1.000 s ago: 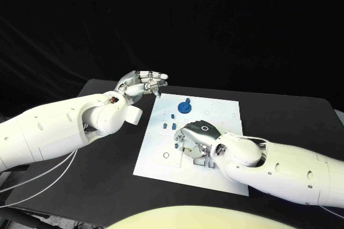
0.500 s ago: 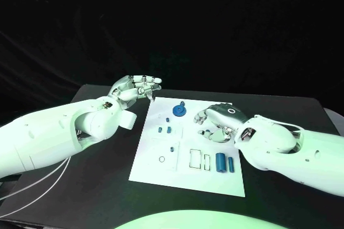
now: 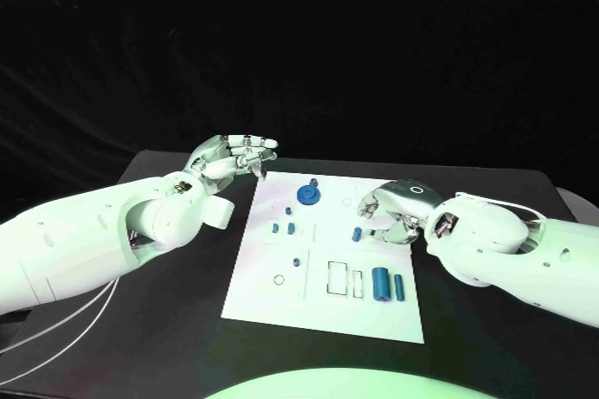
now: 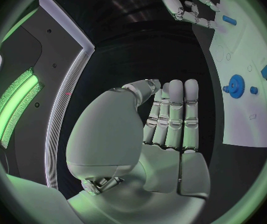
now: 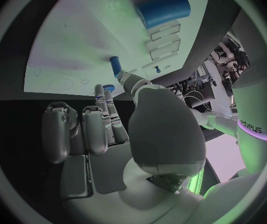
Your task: Assemble the parts on the task board
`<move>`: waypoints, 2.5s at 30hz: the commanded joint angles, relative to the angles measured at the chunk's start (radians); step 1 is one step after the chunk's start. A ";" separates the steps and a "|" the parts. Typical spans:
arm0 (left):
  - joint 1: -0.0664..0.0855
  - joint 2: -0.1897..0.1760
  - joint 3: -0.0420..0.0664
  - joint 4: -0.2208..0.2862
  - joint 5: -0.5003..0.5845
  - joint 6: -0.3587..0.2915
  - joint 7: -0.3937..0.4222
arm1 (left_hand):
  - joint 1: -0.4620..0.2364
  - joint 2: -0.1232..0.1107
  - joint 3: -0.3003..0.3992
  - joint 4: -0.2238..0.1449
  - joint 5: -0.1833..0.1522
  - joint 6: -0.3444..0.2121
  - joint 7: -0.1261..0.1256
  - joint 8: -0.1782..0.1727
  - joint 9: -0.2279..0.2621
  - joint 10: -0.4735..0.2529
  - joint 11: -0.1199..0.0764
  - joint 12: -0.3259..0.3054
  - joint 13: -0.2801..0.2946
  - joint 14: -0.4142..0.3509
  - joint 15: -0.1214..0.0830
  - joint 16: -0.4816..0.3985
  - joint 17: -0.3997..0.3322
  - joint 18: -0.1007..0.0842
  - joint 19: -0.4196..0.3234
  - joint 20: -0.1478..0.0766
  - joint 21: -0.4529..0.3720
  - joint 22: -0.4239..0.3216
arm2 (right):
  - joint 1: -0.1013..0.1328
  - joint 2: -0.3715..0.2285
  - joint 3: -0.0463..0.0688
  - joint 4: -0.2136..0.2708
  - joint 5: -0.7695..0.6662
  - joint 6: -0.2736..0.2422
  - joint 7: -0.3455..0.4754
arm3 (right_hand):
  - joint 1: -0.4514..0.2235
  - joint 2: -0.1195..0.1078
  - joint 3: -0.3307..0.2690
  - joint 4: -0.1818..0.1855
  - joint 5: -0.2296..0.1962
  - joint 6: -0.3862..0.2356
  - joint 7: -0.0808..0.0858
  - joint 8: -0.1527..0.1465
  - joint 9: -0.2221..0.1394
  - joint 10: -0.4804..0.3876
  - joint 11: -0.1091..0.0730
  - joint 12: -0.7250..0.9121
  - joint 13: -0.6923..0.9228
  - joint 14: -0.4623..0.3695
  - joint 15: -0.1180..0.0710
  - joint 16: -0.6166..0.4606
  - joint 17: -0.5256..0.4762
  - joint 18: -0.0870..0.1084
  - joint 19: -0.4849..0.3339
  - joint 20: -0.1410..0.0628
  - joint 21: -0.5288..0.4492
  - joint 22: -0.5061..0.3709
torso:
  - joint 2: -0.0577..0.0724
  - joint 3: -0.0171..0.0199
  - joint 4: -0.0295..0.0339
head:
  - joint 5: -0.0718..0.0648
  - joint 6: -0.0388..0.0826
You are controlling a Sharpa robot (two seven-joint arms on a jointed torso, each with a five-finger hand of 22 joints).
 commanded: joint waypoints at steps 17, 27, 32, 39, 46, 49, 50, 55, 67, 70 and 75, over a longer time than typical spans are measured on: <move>0.000 -0.003 0.000 0.003 0.003 0.018 0.005 | 0.004 0.004 0.000 -0.006 0.002 -0.003 0.006 -0.002 0.000 -0.004 0.000 0.004 0.001 -0.005 0.002 -0.007 -0.002 0.007 -0.002 -0.005 0.003 0.001 | -0.024 0.047 -0.005 -0.030 -0.013 0.067 0.010 | 0.040 0.035 0.022 0.022 0.014 0.034 -0.017 0.003 -0.001 0.064 -0.013 0.042 0.001 0.031 -0.018 -0.002 0.001 0.006 0.020 -0.012 0.036 0.177 | 0.000 0.0005 0.0001 | 0.002 -0.007; 0.000 -0.003 0.000 0.003 0.003 0.018 0.004 | 0.004 0.004 0.000 -0.006 0.002 -0.003 0.006 -0.002 0.000 -0.004 0.000 0.004 0.001 -0.005 0.002 -0.007 -0.002 0.007 -0.002 -0.005 0.003 0.001 | -0.028 0.069 -0.006 -0.050 -0.012 0.053 0.006 | 0.046 0.058 0.055 0.034 0.013 0.070 -0.023 0.016 0.005 0.106 -0.023 0.051 0.001 0.037 -0.027 0.007 0.014 0.000 0.034 -0.019 0.065 0.191 | 0.000 0.0009 -0.0001 | 0.001 -0.008; 0.000 -0.003 0.000 0.004 0.003 0.019 0.003 | 0.004 0.004 0.000 -0.006 0.002 -0.003 0.006 -0.002 0.000 -0.004 0.000 0.004 0.001 -0.005 0.002 -0.007 -0.002 0.007 -0.002 -0.005 0.003 0.001 | -0.030 0.079 -0.006 -0.061 -0.016 0.049 -0.001 | 0.045 0.060 0.058 0.036 0.012 0.074 -0.024 0.018 0.007 0.110 -0.024 0.051 0.001 0.038 -0.028 0.008 0.016 -0.002 0.036 -0.020 0.070 0.193 | 0.001 0.0006 0.0001 | 0.000 -0.009; 0.000 -0.004 0.000 0.004 0.003 0.019 0.002 | 0.003 0.005 -0.001 -0.007 0.003 -0.003 0.007 -0.002 0.000 -0.007 0.000 0.007 0.002 -0.005 0.002 -0.007 -0.003 0.007 -0.003 -0.005 0.003 0.002 | -0.034 0.086 -0.006 -0.066 -0.028 0.038 -0.009 | 0.051 0.067 0.066 0.034 0.007 0.099 -0.031 0.031 0.013 0.131 -0.031 0.057 0.005 0.039 -0.033 0.011 0.019 -0.004 0.041 -0.025 0.080 0.198 | 0.000 0.0003 0.0005 | -0.001 -0.012; 0.000 -0.003 0.000 0.003 0.003 0.017 0.002 | 0.003 0.005 -0.001 -0.007 0.003 -0.003 0.007 -0.002 0.000 -0.007 0.000 0.007 0.002 -0.005 0.002 -0.007 -0.003 0.007 -0.003 -0.005 0.003 0.002 | -0.035 0.075 -0.006 -0.047 -0.040 -0.016 -0.012 | 0.061 0.079 0.075 0.027 0.004 0.126 -0.042 0.049 0.023 0.159 -0.042 0.067 0.012 0.041 -0.042 0.014 0.024 -0.007 0.048 -0.032 0.096 0.206 | -0.002 0.0010 -0.0013 | -0.001 -0.011; 0.000 -0.003 0.000 0.002 0.003 0.017 0.002 | 0.003 0.005 0.000 -0.007 0.003 -0.003 0.006 -0.002 0.000 -0.007 0.000 0.008 0.002 -0.005 0.002 -0.007 -0.003 0.007 -0.003 -0.005 0.003 0.002 | -0.034 0.061 -0.006 -0.029 -0.040 -0.046 -0.010 | 0.070 0.089 0.093 0.020 -0.043 0.135 -0.048 0.057 0.030 0.171 -0.048 0.068 0.016 0.042 -0.048 0.016 0.027 -0.010 0.053 -0.038 0.107 0.211 | -0.002 0.0012 -0.0020 | 0.000 -0.011; 0.000 -0.002 0.000 0.001 0.003 0.017 0.002 | 0.003 0.005 0.000 -0.007 0.003 -0.003 0.006 -0.002 0.000 -0.007 0.000 0.008 0.002 -0.005 0.002 -0.007 -0.003 0.007 -0.003 -0.005 0.003 0.002 | -0.033 0.056 -0.005 -0.019 -0.039 -0.059 -0.009 | 0.070 0.089 0.094 0.020 -0.043 0.136 -0.048 0.058 0.030 0.172 -0.049 0.069 0.016 0.043 -0.048 0.017 0.027 -0.010 0.053 -0.039 0.108 0.212 | -0.002 0.0009 -0.0019 | -0.001 -0.011; 0.000 0.000 0.000 -0.001 0.003 0.016 0.003 | 0.003 0.005 0.000 -0.007 0.003 -0.003 0.006 -0.002 0.000 -0.007 0.000 0.008 0.002 -0.005 0.002 -0.007 -0.003 0.007 -0.003 -0.005 0.003 0.002 | -0.022 0.033 -0.001 0.022 -0.019 -0.115 0.000 | 0.074 0.087 0.098 0.015 -0.042 0.141 -0.049 0.062 0.034 0.178 -0.050 0.069 0.018 0.043 -0.049 0.017 0.027 -0.011 0.055 -0.040 0.112 0.214 | -0.002 0.0006 -0.0015 | -0.001 -0.010; 0.000 0.007 0.000 -0.007 0.003 0.017 0.004 | 0.003 0.005 0.000 -0.007 0.003 -0.003 0.006 -0.002 0.000 -0.007 0.000 0.008 0.002 -0.005 0.002 -0.007 -0.003 0.007 -0.003 -0.005 0.003 0.002 | -0.018 0.061 0.002 0.108 0.054 -0.159 0.032 | 0.081 0.084 0.107 0.005 -0.034 0.142 -0.049 0.065 0.038 0.181 -0.051 0.067 0.020 0.043 -0.051 0.016 0.026 -0.010 0.054 -0.042 0.108 0.213 | -0.001 0.0004 -0.0008 | 0.013 -0.013; 0.000 0.010 0.000 -0.009 0.003 0.017 0.005 | 0.004 0.006 0.000 -0.008 0.003 -0.003 0.006 -0.002 0.000 -0.008 0.000 0.009 0.003 -0.005 0.002 -0.007 -0.004 0.007 -0.003 -0.005 0.003 0.003 | -0.026 0.095 0.001 0.114 0.066 -0.157 0.041 | 0.082 0.084 0.109 0.002 -0.031 0.142 -0.048 0.065 0.039 0.181 -0.051 0.066 0.020 0.042 -0.051 0.016 0.024 -0.010 0.053 -0.042 0.106 0.212 | -0.002 -0.0013 -0.0003 | 0.016 -0.015; 0.000 0.017 0.000 -0.013 0.003 0.018 0.005 | 0.004 0.006 0.000 -0.008 0.003 -0.003 0.006 -0.002 0.000 -0.008 0.000 0.009 0.003 -0.005 0.002 -0.007 -0.004 0.007 -0.003 -0.005 0.003 0.003 | -0.054 0.173 -0.003 0.103 0.076 -0.142 0.059 | 0.083 0.084 0.110 0.001 -0.030 0.141 -0.048 0.065 0.039 0.181 -0.051 0.065 0.020 0.042 -0.051 0.014 0.022 -0.009 0.052 -0.043 0.103 0.211 | -0.002 -0.0018 0.0018 | 0.026 -0.015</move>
